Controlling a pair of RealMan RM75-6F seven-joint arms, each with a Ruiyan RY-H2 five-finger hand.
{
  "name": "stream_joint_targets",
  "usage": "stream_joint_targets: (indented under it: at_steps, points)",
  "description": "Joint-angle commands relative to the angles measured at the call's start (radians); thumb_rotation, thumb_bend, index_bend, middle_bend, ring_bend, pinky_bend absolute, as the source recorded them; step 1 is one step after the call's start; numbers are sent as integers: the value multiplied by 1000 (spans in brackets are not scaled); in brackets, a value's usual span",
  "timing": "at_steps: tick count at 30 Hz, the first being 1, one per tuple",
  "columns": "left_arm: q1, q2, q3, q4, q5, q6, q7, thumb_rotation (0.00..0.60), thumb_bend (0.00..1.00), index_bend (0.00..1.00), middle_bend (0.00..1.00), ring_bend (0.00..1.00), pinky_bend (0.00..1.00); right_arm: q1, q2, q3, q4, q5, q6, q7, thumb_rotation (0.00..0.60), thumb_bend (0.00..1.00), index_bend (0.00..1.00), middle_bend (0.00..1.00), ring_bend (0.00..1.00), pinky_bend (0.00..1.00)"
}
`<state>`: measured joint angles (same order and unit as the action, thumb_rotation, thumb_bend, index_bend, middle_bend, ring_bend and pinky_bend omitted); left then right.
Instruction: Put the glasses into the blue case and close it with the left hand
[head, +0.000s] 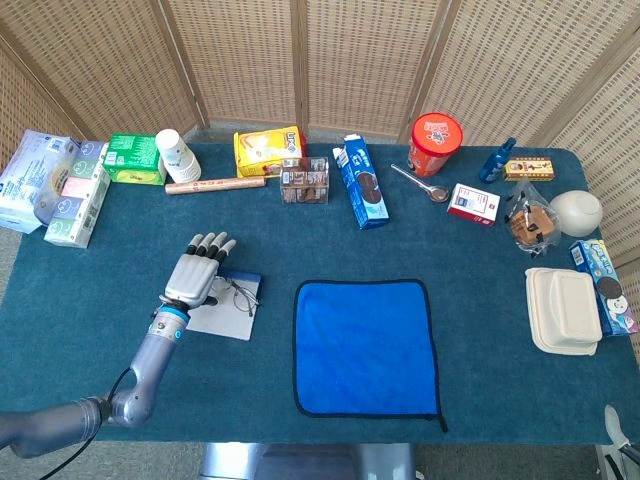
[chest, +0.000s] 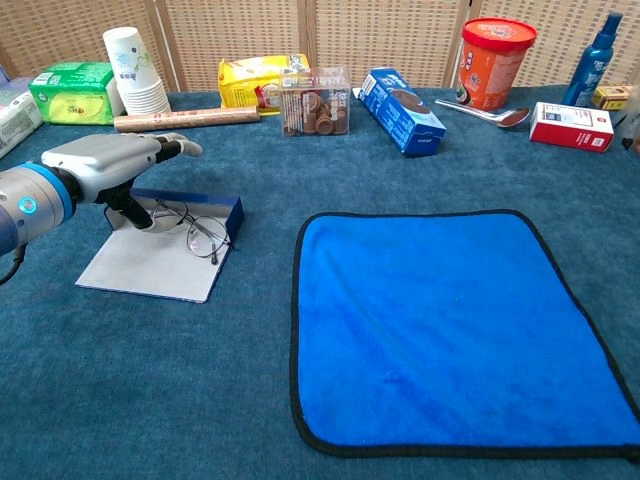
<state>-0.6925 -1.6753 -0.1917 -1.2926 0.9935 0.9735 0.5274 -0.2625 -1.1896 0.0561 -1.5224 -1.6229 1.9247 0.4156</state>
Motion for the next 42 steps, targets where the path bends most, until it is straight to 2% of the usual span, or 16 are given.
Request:
stream_joint_targets:
  at_steps: [1,11,19,25,28,42]
  points:
    - [-5,-4,-6,10,-6,6,0,536,280,0,0,0,0,0,0,1,0,0,0,1,401,333,40,126,0,115]
    - [3,19,-5,-25,-25,13,-15,536,278,0,0,0,0,0,0,3,4,-1,1,6,400,332,40,126,0,116]
    - [19,57,43,-132,36,15,-45,535,278,0,0,0,0,1,-1,3,10,-3,2,15,402,333,40,126,0,116]
    - [18,66,70,-187,80,24,-39,508,267,0,0,0,0,-1,-4,3,16,-1,1,23,400,333,40,126,0,116]
    - [8,54,71,-185,83,27,-18,493,266,0,0,0,0,-1,-5,3,20,-1,2,26,400,332,40,126,0,116]
    - [-44,-42,39,-100,52,27,46,500,262,0,0,0,0,-13,-8,5,43,13,11,59,399,334,40,126,0,116]
